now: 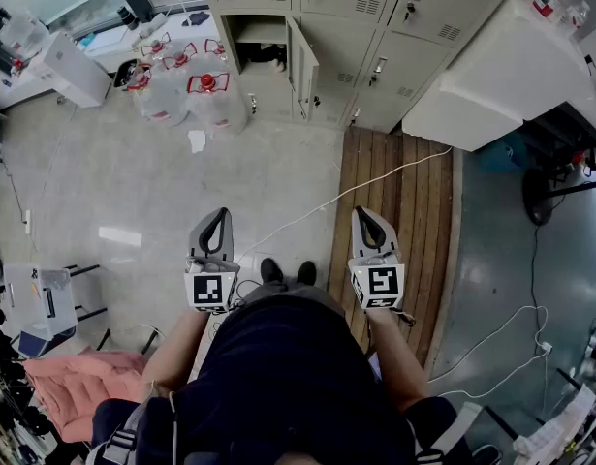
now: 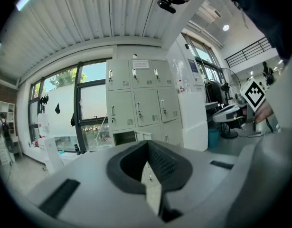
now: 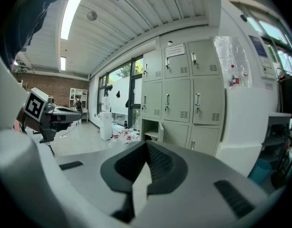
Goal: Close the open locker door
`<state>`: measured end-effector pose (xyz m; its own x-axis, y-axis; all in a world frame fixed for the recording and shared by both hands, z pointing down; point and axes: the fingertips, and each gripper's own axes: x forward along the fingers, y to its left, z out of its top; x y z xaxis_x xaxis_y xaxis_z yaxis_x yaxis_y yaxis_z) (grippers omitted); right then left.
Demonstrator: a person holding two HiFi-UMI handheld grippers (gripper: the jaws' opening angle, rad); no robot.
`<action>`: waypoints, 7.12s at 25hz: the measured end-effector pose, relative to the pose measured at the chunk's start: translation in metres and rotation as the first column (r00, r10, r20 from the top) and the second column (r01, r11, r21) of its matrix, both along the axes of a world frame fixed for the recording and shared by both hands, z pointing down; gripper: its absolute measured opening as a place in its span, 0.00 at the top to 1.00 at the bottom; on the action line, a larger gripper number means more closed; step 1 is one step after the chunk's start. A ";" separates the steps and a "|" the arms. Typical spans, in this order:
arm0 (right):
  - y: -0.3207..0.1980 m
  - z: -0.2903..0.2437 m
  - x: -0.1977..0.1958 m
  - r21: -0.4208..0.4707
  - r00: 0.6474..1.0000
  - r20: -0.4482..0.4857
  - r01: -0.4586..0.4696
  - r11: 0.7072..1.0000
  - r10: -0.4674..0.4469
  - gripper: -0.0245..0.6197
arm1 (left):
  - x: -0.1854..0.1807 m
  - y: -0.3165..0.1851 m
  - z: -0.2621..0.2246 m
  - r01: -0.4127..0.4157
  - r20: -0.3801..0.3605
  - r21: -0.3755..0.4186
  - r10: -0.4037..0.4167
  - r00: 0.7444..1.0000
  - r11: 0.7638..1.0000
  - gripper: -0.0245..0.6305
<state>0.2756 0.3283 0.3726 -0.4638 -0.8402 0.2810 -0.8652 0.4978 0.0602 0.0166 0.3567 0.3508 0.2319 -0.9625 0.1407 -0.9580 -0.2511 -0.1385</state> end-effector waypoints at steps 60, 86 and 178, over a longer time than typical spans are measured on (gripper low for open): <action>-0.157 0.059 -0.091 -0.037 0.982 0.010 0.190 0.981 -0.190 0.44 | -0.060 -0.077 0.025 -0.106 0.052 -0.039 0.108 0.993 0.994 0.96; -0.413 0.260 -0.095 -0.244 0.777 0.041 0.618 0.748 -0.628 0.58 | -0.030 -0.312 0.089 0.027 0.075 -0.150 -0.016 0.997 0.988 0.96; -0.608 0.319 -0.428 -0.128 0.978 0.076 0.205 0.970 -0.197 0.90 | -0.297 -0.517 0.159 -0.296 -0.001 -0.035 0.296 0.955 0.955 0.96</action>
